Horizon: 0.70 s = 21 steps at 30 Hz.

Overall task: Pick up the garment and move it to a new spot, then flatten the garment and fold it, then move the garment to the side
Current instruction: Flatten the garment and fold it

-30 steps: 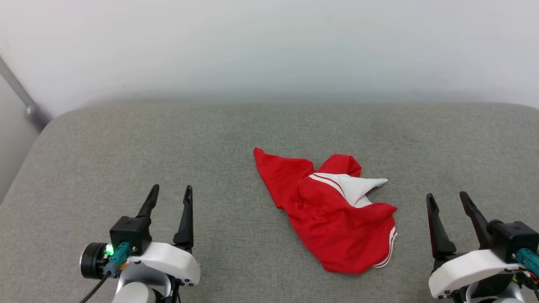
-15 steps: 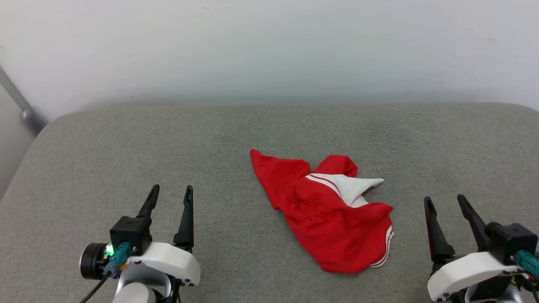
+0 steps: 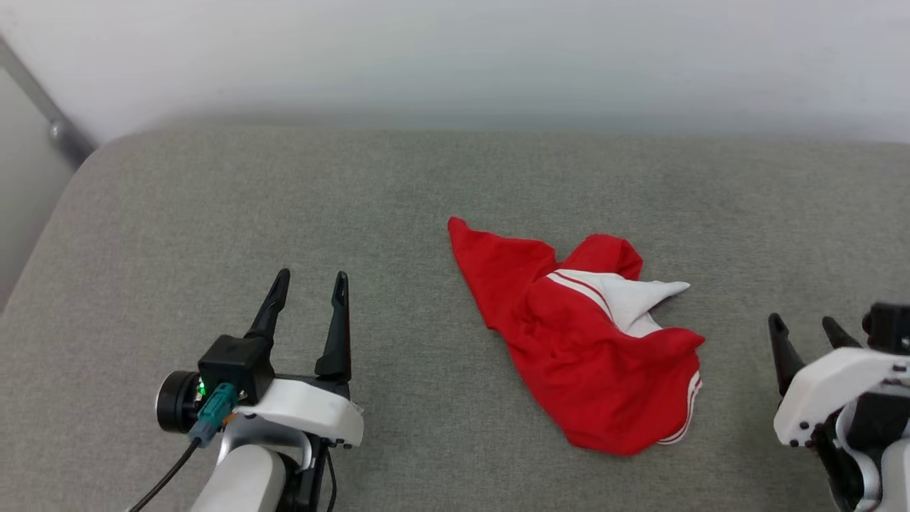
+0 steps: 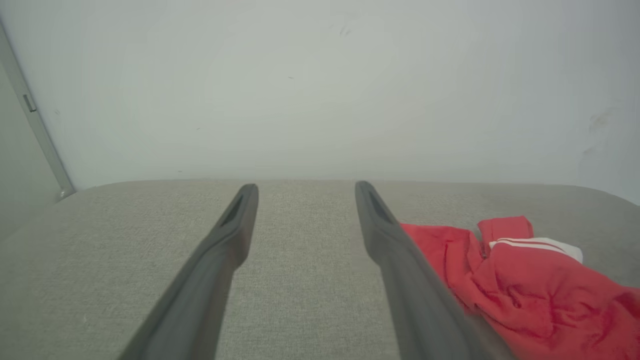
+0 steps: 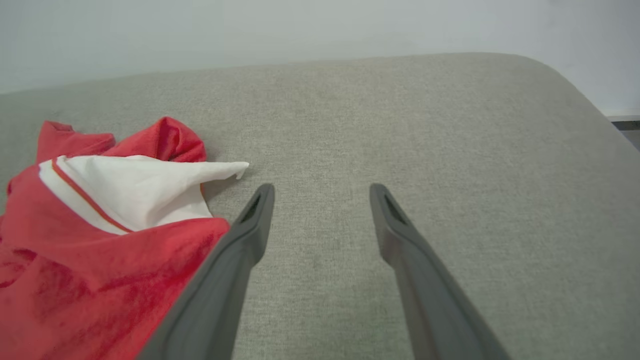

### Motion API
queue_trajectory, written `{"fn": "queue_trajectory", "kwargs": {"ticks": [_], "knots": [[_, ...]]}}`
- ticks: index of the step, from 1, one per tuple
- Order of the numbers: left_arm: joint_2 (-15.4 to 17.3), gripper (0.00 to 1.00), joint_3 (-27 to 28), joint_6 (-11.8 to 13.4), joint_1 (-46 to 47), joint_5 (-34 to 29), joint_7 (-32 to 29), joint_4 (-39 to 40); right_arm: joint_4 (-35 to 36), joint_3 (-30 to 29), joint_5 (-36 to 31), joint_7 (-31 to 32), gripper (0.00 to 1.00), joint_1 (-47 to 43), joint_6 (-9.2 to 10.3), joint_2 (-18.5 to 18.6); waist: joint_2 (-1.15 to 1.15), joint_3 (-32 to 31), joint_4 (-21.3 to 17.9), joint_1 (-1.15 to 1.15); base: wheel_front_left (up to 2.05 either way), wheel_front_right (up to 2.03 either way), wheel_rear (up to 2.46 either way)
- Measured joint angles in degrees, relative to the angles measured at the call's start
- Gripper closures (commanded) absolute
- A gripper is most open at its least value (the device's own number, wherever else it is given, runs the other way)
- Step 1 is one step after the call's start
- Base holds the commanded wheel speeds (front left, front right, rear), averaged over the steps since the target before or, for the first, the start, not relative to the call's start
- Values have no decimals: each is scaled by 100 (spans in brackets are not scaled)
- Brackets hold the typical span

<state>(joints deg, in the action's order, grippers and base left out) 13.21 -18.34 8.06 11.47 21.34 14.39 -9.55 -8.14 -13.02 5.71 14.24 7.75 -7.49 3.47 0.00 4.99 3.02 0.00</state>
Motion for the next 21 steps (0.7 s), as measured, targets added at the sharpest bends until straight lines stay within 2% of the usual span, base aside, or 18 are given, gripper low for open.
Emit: {"fn": "queue_trajectory", "kwargs": {"ticks": [5,6,7,8,17,18,19,20,21], "knots": [[-165,0,-4,-126,251,-16,46,11,-245,447,278,1378,0,540,-2,360,0,346,247,0,0,0,0],[-212,0,4,-201,366,-58,52,-30,-318,684,454,1961,0,717,-1,501,0,495,352,1,0,0,0],[-212,0,4,-201,366,-58,52,-30,-318,684,454,1961,0,717,-1,501,0,495,352,1,0,0,0],[-301,0,0,-257,462,-123,52,-38,-374,903,514,2469,0,828,-1,657,0,631,465,1,0,0,0],[-617,0,186,-521,638,-369,67,-88,-630,1160,922,3546,0,1115,1,873,0,1104,890,0,0,0,0],[-617,0,186,-521,638,-369,67,-88,-630,1160,922,3546,18,1115,1,873,0,1104,890,0,0,0,0],[-636,0,212,-555,638,-402,67,-102,-658,1139,981,3613,56,1130,10,876,0,1120,918,0,0,0,0],[-677,0,318,-593,621,-460,67,-156,-677,1137,1136,3694,100,1134,11,871,0,1084,928,0,0,0,0],[-686,0,364,-608,588,-478,67,-176,-665,1174,1194,3690,100,1123,11,851,0,1046,913,0,0,0,0]]}}
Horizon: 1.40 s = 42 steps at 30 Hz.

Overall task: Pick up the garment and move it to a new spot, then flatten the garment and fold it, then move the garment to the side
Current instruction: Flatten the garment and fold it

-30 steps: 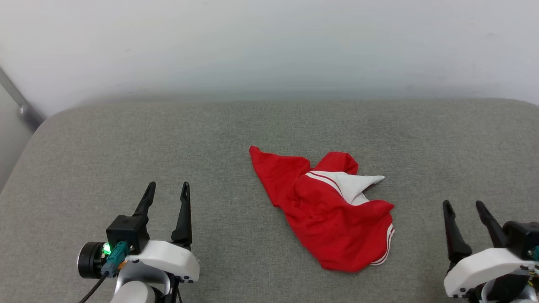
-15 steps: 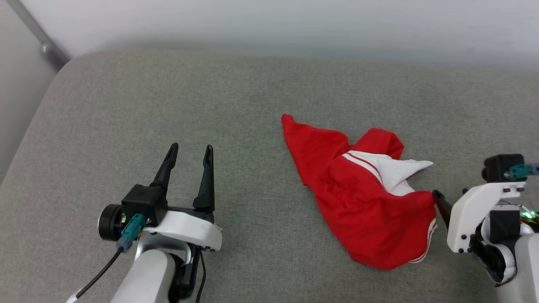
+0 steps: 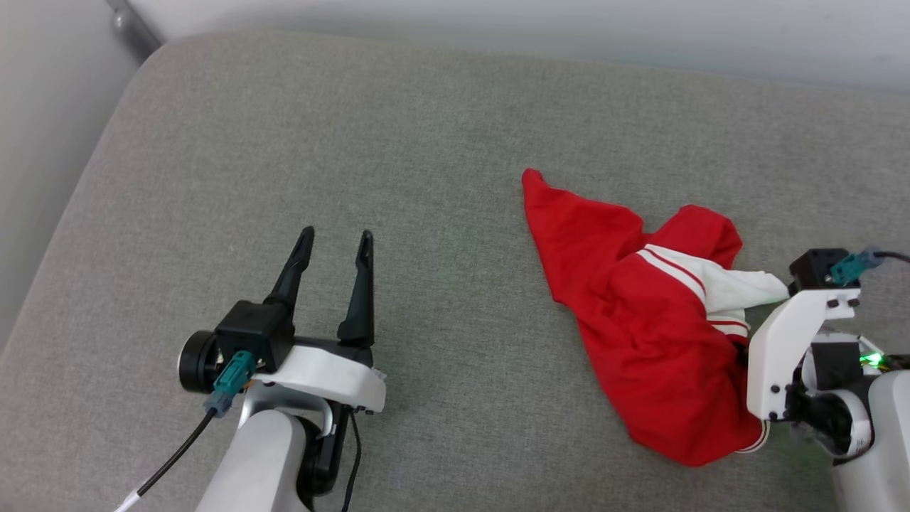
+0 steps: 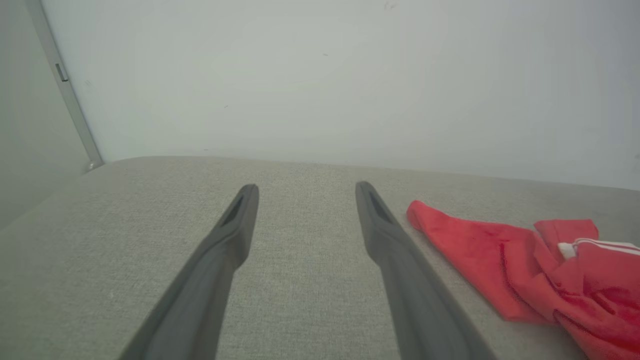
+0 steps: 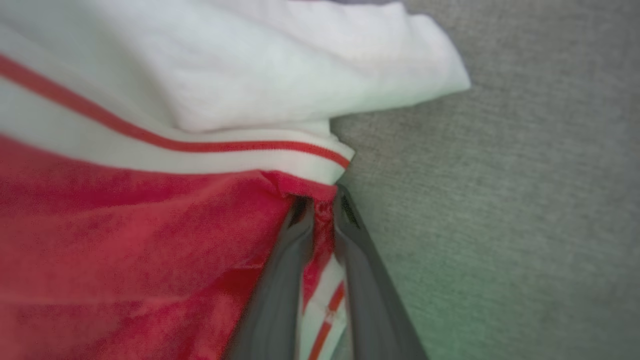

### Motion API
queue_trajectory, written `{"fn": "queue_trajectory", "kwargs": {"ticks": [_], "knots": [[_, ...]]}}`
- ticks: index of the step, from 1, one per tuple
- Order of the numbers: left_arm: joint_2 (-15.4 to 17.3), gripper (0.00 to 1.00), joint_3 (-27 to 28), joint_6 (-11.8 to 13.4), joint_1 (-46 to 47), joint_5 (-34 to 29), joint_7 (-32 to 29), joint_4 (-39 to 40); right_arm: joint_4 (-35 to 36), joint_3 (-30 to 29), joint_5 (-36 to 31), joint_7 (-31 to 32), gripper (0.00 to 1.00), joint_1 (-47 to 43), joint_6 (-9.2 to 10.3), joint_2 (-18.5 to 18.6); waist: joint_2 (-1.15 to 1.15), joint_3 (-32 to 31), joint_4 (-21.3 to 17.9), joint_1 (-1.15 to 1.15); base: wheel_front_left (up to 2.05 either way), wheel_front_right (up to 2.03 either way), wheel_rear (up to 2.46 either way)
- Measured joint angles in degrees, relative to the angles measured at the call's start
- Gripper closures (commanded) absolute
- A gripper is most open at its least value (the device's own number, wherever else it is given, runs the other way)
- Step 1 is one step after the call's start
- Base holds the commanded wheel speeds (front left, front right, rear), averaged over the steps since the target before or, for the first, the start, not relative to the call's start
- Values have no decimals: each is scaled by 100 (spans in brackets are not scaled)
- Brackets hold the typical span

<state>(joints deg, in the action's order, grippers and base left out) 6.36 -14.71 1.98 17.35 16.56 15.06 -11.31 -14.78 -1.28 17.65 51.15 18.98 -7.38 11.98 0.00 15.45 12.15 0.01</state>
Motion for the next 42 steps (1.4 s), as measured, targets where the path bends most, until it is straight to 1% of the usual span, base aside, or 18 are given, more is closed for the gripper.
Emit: {"fn": "queue_trajectory", "kwargs": {"ticks": [5,8,11,16,17,18,19,20,21,22,23,24,28,31,34,36,39,42], "knots": [[-9,0,160,-48,-179,-101,0,-79,376,132,48,-330,100,-276,-4,-36,0,-231,-168,0,0,0,0],[-1,0,223,-90,-296,-140,0,-121,903,79,-123,-632,100,-442,-12,16,0,-404,-311,0,0,0,0],[30,0,235,-141,-441,-215,1,-172,1494,-46,-271,-732,100,-814,-12,-14,0,-581,-477,0,0,0,0],[52,0,263,-145,-699,-229,0,-259,2178,-345,-448,-659,100,-1896,-12,-367,0,-843,-774,0,0,0,0],[51,0,279,-127,-760,-229,0,-255,2212,-346,-411,-647,100,-2344,-12,-602,0,-926,-876,0,0,0,0],[51,0,279,-127,-760,-229,0,-255,2212,-346,-411,-647,100,-2344,-12,-602,0,-926,-876,0,0,0,0],[51,0,282,-123,-787,-229,0,-257,2175,-288,-400,-652,100,-2552,-12,-679,0,-963,-920,0,0,0,0],[51,0,282,-120,-806,-227,0,-257,2075,-216,-394,-695,98,-2735,-12,-743,0,-996,-959,-1,0,0,0],[53,0,290,-113,-814,-226,0,-254,1934,-165,-344,-800,95,-2850,-12,-795,0,-1017,-995,-1,0,0,0],[58,0,300,-104,-820,-224,1,-253,1745,-136,-297,-932,84,-2912,-12,-832,0,-1033,-1028,-1,0,0,0],[65,0,307,-102,-825,-219,0,-256,1521,-80,-290,-1063,56,-2938,-12,-846,0,-1050,-1054,-1,0,0,0],[73,0,312,-98,-836,-213,0,-257,1337,-48,-263,-1239,0,-2943,-12,-857,0,-1067,-1075,-1,0,0,0],[114,0,331,-89,-916,-189,0,-280,876,69,-134,-2138,0,-2803,-14,-900,0,-1144,-1148,-1,0,0,0],[147,0,352,-44,-1015,-171,-2,-283,879,-16,-32,-2846,0,-2684,-12,-909,0,-1236,-1189,-1,0,0,0],[168,0,377,-14,-1097,-127,-19,-268,985,-234,-83,-3309,0,-2648,-12,-905,0,-1329,-1222,-1,0,0,0],[170,0,381,8,-1128,-118,-19,-252,1006,-391,-123,-3428,0,-2625,-12,-857,0,-1380,-1235,-1,0,0,0],[168,0,380,31,-1134,-110,-20,-193,864,-590,-152,-3412,0,-2495,-11,-659,0,-1399,-1221,-1,0,0,0],[163,0,346,45,-1109,-110,-25,-124,602,-661,-103,-3174,0,-2221,-11,-461,0,-1338,-1166,-1,0,0,0]]}}
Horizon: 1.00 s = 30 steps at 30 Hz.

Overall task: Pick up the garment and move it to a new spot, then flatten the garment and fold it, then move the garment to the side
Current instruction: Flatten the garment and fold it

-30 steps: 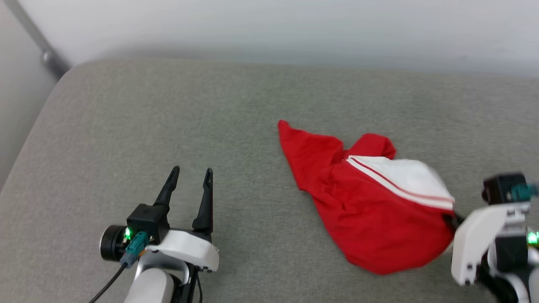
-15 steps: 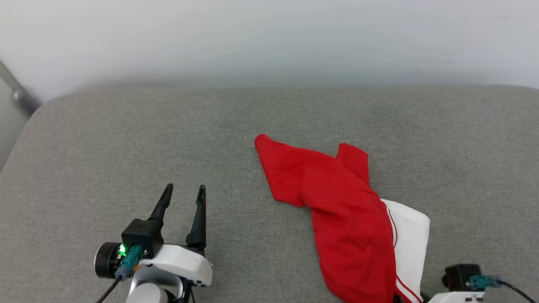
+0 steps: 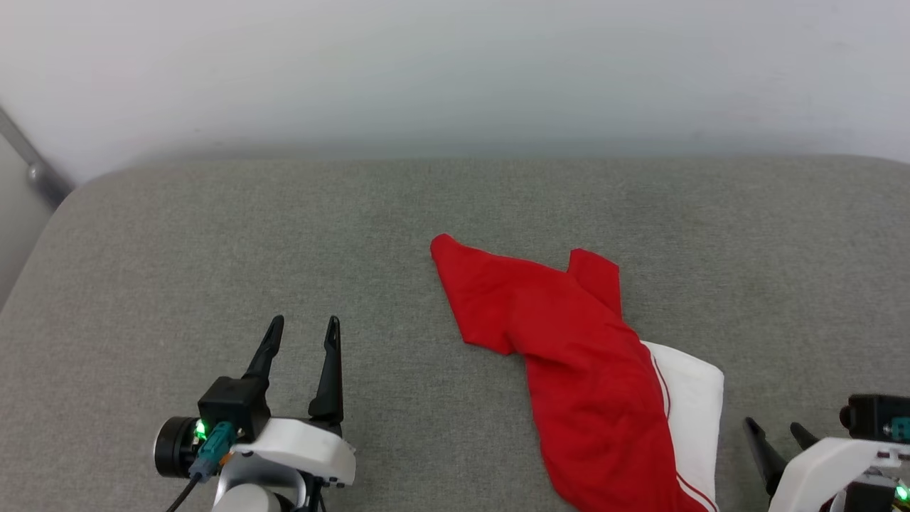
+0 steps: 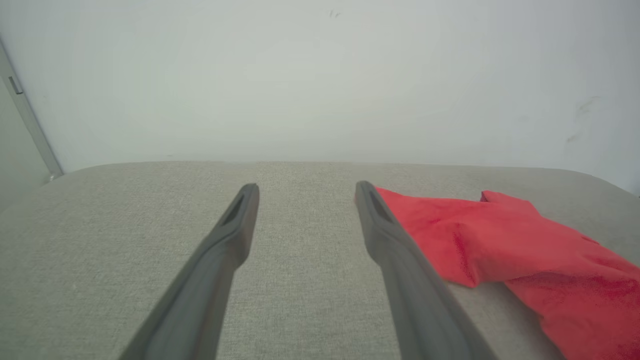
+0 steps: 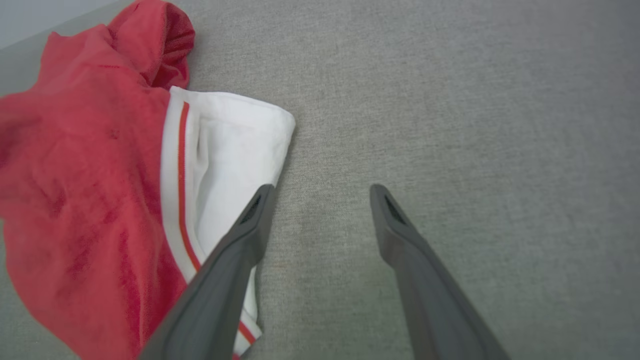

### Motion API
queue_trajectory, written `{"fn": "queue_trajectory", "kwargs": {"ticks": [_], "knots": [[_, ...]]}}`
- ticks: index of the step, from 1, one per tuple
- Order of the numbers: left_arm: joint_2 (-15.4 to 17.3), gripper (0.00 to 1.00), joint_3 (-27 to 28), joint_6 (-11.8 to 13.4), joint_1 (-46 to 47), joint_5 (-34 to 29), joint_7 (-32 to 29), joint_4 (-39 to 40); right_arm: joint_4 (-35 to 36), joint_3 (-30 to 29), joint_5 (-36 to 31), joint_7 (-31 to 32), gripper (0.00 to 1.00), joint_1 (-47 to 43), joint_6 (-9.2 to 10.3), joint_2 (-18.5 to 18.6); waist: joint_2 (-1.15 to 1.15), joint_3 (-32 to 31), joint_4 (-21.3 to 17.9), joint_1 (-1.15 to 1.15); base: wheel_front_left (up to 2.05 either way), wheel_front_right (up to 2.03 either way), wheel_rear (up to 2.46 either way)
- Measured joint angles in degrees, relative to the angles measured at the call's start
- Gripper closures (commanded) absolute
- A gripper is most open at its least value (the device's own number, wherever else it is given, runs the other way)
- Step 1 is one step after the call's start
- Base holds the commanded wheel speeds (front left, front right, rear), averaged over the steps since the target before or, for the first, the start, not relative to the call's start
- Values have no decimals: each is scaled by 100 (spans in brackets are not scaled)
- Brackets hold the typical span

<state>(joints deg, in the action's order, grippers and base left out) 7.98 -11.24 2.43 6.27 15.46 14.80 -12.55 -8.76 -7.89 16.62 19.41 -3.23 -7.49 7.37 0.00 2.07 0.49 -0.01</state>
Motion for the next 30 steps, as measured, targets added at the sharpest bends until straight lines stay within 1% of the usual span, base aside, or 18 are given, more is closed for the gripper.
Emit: {"fn": "queue_trajectory", "kwargs": {"ticks": [4,5,6,10,15,16,17,19,21,24,25,27,30], "knots": [[-29,0,-65,-24,175,-13,1,148,-257,156,199,486,0,420,-1,275,0,212,104,0,0,0,0],[-63,0,-112,-44,306,-22,3,203,-342,303,270,833,0,582,0,394,0,354,173,0,0,0,0],[-63,0,-112,-44,306,-22,3,203,-342,303,270,833,0,582,0,394,0,354,173,0,0,0,0],[-93,0,-124,-76,437,-68,9,274,-509,589,364,1466,0,888,0,554,0,631,322,1,0,0,0],[-148,0,-120,-90,536,-103,18,338,-659,738,635,2257,0,1210,0,776,0,899,483,0,0,0,0],[-152,0,-105,-90,546,-111,18,349,-675,753,667,2391,58,1254,0,813,0,930,511,0,0,0,0],[-164,0,-79,-91,550,-119,25,365,-665,777,773,2559,100,1302,10,856,0,973,548,0,0,0,0],[-170,0,-56,-91,550,-119,25,364,-648,800,804,2602,100,1325,10,869,0,977,553,0,0,0,0],[-181,0,13,-90,533,-135,25,363,-563,947,815,2602,100,1350,9,855,0,917,521,0,0,0,0],[-198,0,62,-82,450,-162,25,350,-396,970,749,2434,100,1353,-1,928,0,831,456,1,0,0,0],[-197,0,110,-67,405,-177,25,365,-143,731,591,2264,100,1463,-1,1042,0,758,358,1,0,0,0],[-189,0,127,-78,397,-180,25,382,15,402,420,2187,100,1594,-1,1172,0,742,290,1,0,0,0],[-168,0,130,-103,406,-213,25,412,141,-280,198,2080,100,1661,-1,1193,0,814,248,1,0,0,0]]}}
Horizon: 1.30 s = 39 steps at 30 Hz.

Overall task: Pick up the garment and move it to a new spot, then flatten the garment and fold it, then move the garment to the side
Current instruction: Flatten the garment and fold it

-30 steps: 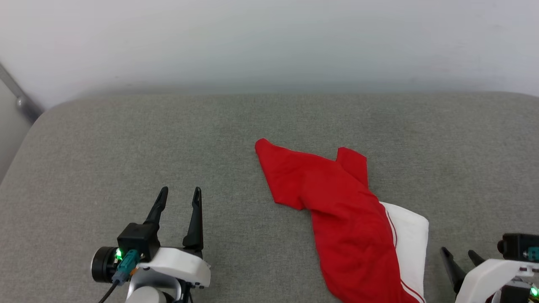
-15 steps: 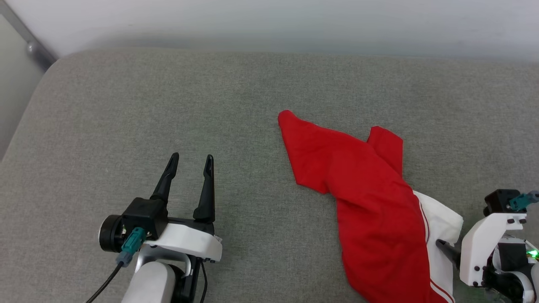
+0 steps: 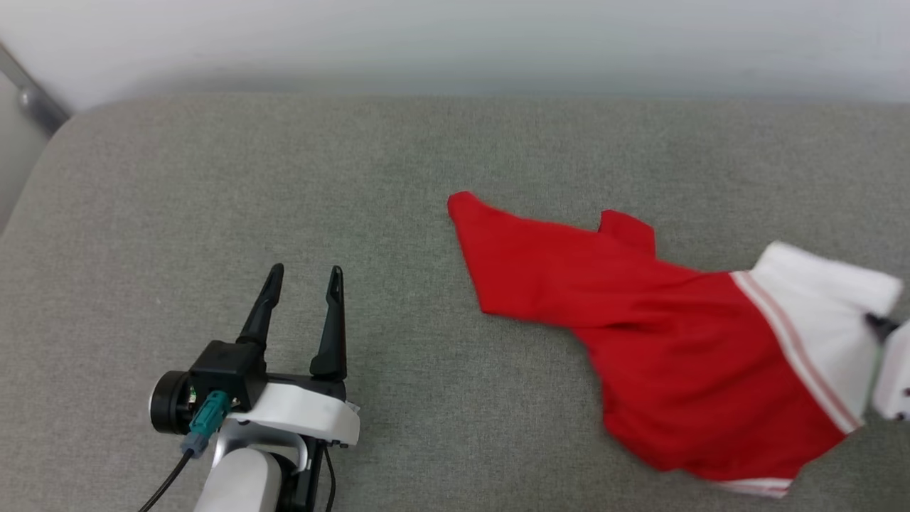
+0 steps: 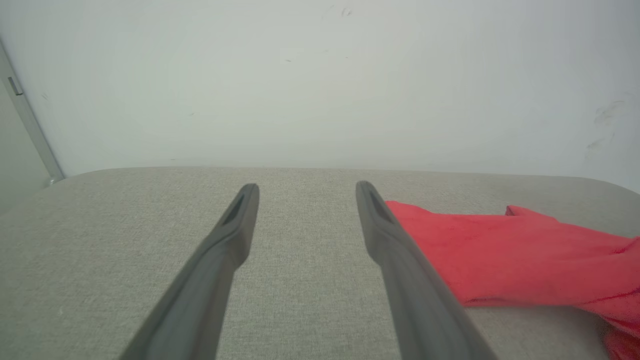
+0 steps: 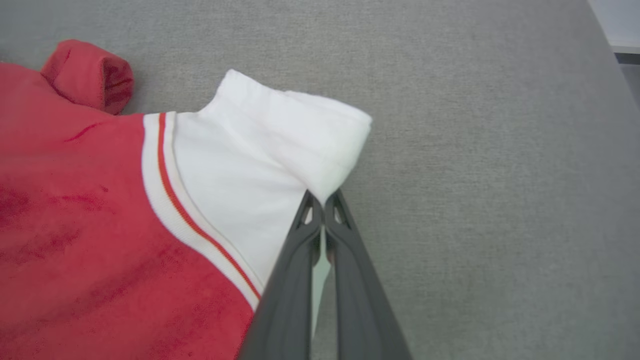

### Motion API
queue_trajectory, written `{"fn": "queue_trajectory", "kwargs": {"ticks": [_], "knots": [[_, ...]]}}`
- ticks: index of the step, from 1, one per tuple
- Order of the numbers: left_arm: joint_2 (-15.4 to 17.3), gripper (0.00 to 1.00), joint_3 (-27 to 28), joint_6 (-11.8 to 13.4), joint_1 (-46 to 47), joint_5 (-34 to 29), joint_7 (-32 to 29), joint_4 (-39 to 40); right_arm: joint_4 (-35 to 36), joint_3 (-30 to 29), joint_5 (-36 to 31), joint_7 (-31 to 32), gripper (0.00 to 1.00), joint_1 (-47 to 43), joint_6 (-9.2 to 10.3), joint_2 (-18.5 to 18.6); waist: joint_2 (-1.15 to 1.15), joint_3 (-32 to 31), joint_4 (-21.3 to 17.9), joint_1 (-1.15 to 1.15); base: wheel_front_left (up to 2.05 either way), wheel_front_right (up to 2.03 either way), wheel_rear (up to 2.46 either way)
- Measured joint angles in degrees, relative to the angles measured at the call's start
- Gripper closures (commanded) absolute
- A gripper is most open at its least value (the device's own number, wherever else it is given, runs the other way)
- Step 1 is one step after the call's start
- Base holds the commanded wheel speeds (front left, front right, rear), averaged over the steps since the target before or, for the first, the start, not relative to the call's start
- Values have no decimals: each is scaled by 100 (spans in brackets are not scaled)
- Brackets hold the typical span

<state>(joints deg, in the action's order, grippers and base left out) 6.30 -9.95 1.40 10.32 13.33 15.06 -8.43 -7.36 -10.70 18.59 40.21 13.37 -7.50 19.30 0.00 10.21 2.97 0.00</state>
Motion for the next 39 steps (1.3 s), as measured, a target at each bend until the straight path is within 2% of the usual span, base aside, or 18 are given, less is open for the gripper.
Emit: {"fn": "queue_trajectory", "kwargs": {"ticks": [6,9,10,11,12,15,16,18,22,26,32,39], "knots": [[53,0,30,-37,128,-48,0,80,-219,-1369,-233,-200,100,16,0,-45,0,344,-18,0,0,0,0],[63,0,55,-40,201,-48,1,94,-646,-1746,-274,-546,100,1,0,-232,0,555,-18,0,0,0,0],[65,0,66,-42,214,-48,1,92,-820,-1772,-305,-677,95,-4,0,-297,0,617,-17,0,0,0,0],[63,0,73,-47,229,-48,1,86,-970,-1773,-303,-801,53,-4,0,-366,0,668,-17,0,0,0,0],[64,0,77,-48,240,-48,1,80,-1115,-1757,-304,-950,0,-2,0,-431,0,707,-18,0,0,0,0],[70,0,101,-67,260,-48,1,58,-1313,-1709,-327,-1322,0,37,0,-453,0,732,-28,0,0,0,0],[70,0,103,-71,260,-48,0,25,-1452,-1677,-366,-1747,0,75,0,-455,0,685,-37,1,0,0,0],[73,0,115,-65,248,-48,0,-16,-1505,-1653,-463,-2213,0,112,0,-455,0,600,-49,0,0,0,0],[76,0,132,-38,137,-48,0,-113,-1397,-1511,-727,-3065,0,157,0,-397,0,342,-79,0,0,0,0],[68,0,105,-22,-32,-45,1,-230,-1080,-1243,-866,-3667,0,67,0,-428,0,7,-100,0,0,0,0],[76,0,51,13,-284,-12,-36,-371,-409,-591,-1027,-4089,0,-408,0,-681,0,-511,-99,0,0,0,0],[112,0,35,83,-555,12,-140,-411,481,214,-1173,-4228,0,-1222,0,-1035,0,-980,-86,0,0,0,0]]}}
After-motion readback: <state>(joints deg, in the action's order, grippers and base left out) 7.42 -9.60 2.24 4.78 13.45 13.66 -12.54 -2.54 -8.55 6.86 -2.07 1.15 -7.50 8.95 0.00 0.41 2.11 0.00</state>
